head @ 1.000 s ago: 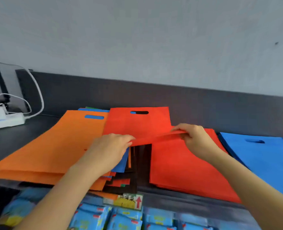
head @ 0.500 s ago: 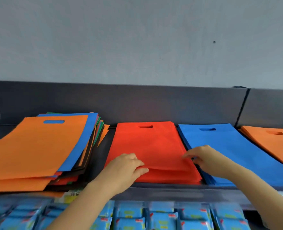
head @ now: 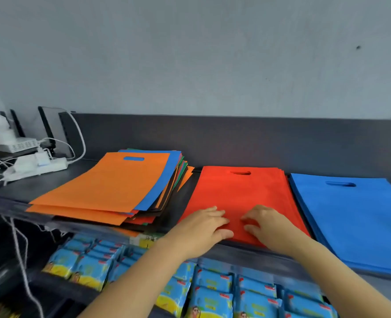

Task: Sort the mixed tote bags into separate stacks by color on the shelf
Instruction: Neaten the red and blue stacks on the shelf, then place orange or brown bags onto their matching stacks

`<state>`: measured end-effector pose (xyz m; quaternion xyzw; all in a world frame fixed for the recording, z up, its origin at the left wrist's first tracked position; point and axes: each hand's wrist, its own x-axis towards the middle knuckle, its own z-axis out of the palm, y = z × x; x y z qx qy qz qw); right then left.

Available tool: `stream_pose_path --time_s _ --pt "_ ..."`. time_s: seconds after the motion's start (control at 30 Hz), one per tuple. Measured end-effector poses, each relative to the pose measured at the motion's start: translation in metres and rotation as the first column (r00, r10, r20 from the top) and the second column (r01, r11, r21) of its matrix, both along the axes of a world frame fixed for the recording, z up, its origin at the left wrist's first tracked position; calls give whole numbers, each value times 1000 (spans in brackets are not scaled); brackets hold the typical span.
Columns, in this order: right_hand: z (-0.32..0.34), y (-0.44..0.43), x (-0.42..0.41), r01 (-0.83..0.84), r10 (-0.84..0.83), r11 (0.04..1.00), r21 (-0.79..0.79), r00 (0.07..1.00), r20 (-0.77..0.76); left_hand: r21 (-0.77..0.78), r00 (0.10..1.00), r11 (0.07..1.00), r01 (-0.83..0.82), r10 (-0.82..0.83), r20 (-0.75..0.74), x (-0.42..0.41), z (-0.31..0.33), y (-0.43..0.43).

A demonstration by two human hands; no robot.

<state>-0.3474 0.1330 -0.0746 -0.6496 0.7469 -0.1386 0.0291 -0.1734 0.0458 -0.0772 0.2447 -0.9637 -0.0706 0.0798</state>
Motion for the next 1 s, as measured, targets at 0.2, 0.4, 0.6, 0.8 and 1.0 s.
stream_pose_path --time_s 0.2,0.4,0.6,0.8,1.0 --pt "12 -11 7 124 -120 985 118 992 -35 -174 956 980 -101 47 -291 76 27 -23" --pt "38 -50 80 81 -83 992 -94 996 -23 -200 920 913 -355 303 -247 189 51 -93" --pt "53 -102 192 -182 196 972 -152 977 83 -134 872 876 -464 478 106 262 45 -155" --pt "35 -129 221 -102 107 992 72 992 -61 105 906 903 -417 404 128 280 38 -171" --pt "37 -139 221 5 -7 999 -40 999 -37 71 925 923 -377 379 -8 288 42 -192"
